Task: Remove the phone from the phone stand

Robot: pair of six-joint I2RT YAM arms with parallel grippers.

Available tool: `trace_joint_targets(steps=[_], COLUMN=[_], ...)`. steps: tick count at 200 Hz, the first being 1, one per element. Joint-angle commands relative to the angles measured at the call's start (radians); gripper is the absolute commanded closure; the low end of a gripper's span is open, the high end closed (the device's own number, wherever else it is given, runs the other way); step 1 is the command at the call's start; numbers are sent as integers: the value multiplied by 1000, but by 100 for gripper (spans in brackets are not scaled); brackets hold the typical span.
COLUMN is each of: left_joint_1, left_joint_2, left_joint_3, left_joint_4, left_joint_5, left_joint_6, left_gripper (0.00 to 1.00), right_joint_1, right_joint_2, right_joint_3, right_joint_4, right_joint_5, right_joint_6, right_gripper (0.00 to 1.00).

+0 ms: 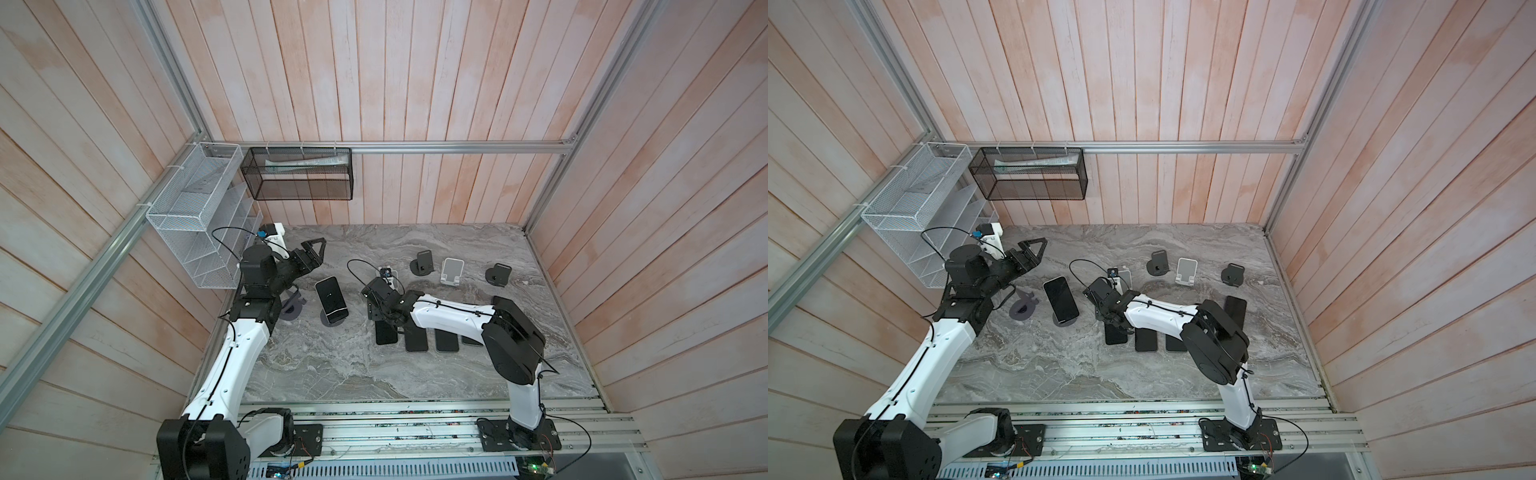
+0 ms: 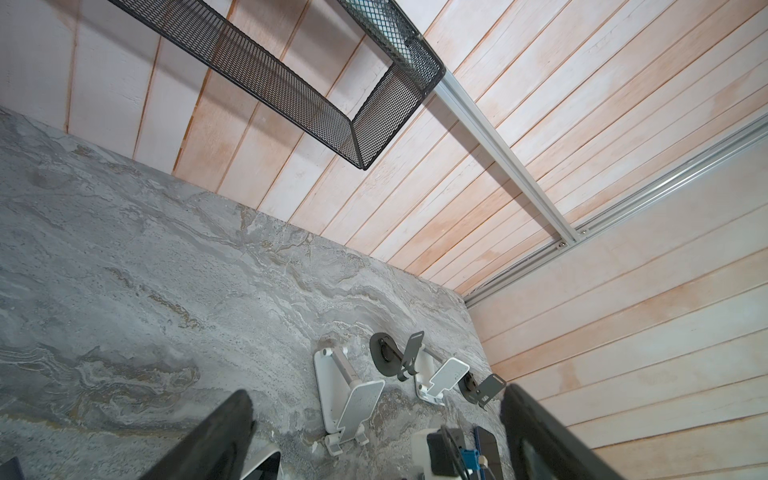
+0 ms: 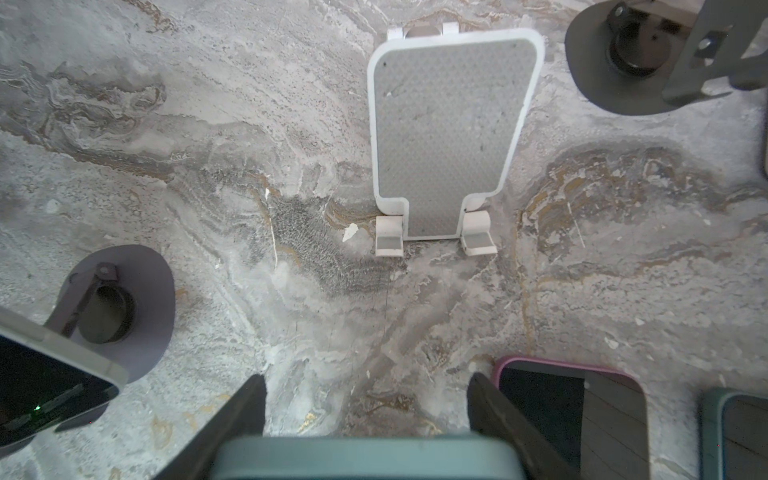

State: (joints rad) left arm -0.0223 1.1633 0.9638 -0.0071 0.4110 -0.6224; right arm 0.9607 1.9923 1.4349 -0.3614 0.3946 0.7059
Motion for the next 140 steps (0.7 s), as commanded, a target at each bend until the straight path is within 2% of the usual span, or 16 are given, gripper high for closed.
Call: trace_joint_targets(steps=[1, 140], left_joint_1=[5, 5], left_joint_2=[4, 19], left_joint_3=[-13, -15], left_joint_4=[18, 18], left_joint_5=[-3, 0], left_joint_6=[0, 0], left_gripper=[5, 6], right_joint_1=[5, -11], right_joint_2=[43, 85], right_joint_3=[-27, -101], right_joint_4=[3, 75], right_joint_5=[-27, -96], right_joint_6=[25, 35], right_gripper=[36, 35])
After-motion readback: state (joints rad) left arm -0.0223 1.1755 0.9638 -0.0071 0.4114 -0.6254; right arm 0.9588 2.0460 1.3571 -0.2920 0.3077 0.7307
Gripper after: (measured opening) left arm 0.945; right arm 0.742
